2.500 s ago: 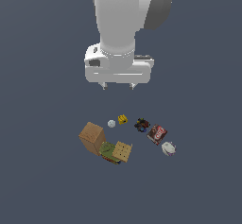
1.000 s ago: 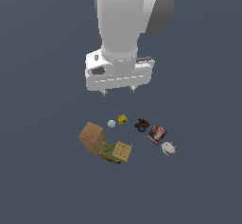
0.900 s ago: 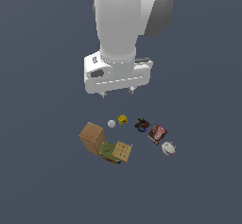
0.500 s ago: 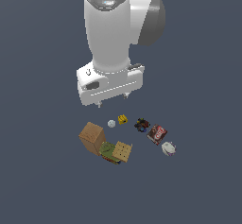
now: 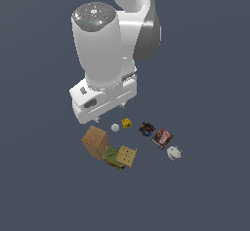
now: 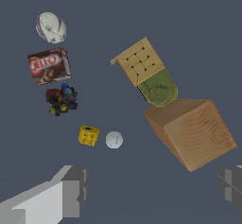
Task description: Pick up a designated object from a clutter of objects.
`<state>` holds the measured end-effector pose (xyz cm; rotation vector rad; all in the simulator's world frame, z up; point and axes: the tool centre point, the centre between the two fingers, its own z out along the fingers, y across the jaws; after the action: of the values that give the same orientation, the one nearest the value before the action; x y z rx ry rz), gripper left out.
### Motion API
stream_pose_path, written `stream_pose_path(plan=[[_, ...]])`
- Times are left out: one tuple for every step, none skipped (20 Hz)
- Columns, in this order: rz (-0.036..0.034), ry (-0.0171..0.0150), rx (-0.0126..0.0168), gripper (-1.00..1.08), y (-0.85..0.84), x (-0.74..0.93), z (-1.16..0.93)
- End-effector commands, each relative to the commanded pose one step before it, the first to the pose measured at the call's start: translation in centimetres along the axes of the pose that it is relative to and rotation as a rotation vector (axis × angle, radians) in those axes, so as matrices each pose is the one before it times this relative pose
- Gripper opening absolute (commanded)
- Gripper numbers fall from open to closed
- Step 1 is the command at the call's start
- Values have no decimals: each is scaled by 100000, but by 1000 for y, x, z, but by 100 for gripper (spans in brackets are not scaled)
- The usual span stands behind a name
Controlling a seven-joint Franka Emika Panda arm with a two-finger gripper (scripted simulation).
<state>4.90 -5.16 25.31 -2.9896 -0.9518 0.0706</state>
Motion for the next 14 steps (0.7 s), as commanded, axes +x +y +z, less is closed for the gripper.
stream_pose_path(plan=[[-5519, 464, -149, 100, 838, 123, 545], [-2146, 173, -64, 100, 331, 22, 220], [-2146, 171, -69, 100, 330, 12, 223], [-2146, 168, -75, 100, 330, 1, 225], [-2145, 165, -80, 100, 329, -9, 227], [-2144, 163, -85, 100, 328, -20, 229], [-2143, 160, -90, 100, 327, -30, 232], [-2143, 157, -95, 100, 325, -40, 234], [-2143, 153, -99, 100, 323, -50, 236], [-2143, 150, -104, 100, 321, -60, 238], [-2141, 146, -109, 100, 318, -71, 240], [-2142, 143, -113, 100, 315, -80, 242], [-2141, 139, -117, 100, 312, -91, 244], [-2117, 134, -120, 100, 304, -99, 244]])
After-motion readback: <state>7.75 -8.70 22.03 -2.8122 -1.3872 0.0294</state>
